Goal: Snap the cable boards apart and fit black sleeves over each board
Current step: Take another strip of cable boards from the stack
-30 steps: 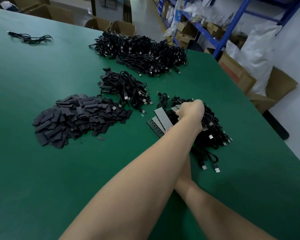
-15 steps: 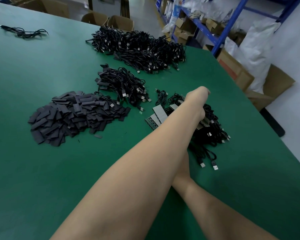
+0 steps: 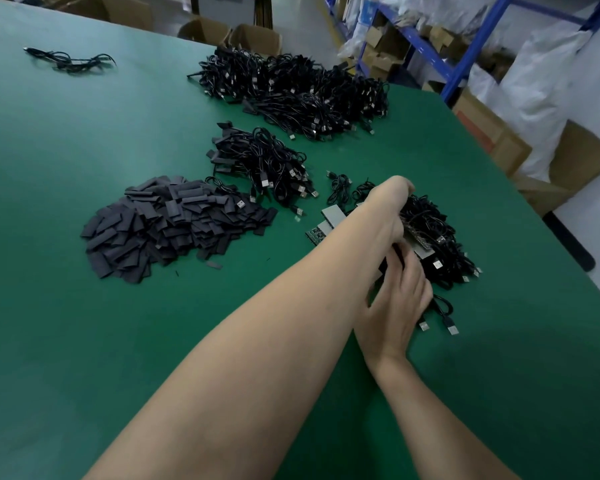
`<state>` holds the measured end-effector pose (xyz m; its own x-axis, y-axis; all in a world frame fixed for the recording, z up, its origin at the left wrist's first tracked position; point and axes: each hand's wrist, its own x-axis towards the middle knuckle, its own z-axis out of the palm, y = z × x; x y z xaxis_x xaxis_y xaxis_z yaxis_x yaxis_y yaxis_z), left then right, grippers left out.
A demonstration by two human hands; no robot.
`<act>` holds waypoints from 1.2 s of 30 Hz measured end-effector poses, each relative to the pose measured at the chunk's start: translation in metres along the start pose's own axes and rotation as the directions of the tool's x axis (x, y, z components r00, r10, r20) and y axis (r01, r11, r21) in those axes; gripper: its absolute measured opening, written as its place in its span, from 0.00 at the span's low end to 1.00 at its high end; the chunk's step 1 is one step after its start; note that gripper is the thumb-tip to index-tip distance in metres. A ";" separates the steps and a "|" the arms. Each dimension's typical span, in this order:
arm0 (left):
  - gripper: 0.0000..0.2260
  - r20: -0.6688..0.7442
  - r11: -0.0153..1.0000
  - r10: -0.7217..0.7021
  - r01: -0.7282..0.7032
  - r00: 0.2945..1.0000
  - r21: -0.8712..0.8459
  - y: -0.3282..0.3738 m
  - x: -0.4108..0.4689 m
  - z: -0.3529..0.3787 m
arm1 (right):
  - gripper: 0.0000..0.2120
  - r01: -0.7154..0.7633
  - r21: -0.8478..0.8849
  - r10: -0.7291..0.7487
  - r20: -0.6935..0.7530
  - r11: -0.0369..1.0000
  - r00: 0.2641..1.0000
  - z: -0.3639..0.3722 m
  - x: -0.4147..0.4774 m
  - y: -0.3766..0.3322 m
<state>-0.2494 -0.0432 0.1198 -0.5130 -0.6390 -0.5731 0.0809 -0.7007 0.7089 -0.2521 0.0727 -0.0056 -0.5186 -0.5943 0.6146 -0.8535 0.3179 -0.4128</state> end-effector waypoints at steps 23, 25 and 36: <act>0.13 0.080 1.000 0.000 -0.002 0.997 0.029 0.004 0.003 -0.005 | 0.37 -0.060 -0.250 0.104 0.166 0.966 0.981 0.010 0.005 0.002; 0.15 0.070 0.999 0.006 -0.009 0.998 0.039 0.004 0.002 -0.006 | 0.36 -0.066 -0.261 0.114 0.173 0.963 0.978 0.011 0.004 0.001; 0.15 0.081 0.994 0.044 -0.052 0.996 0.091 -0.006 -0.005 -0.002 | 0.37 -0.079 -0.297 0.158 0.250 0.952 0.955 0.005 0.008 -0.005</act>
<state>-0.2455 -0.0367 0.1179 -0.5764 -0.6417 -0.5060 0.0289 -0.6348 0.7721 -0.2519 0.0631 -0.0021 -0.6175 -0.7023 0.3541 -0.7859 0.5689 -0.2423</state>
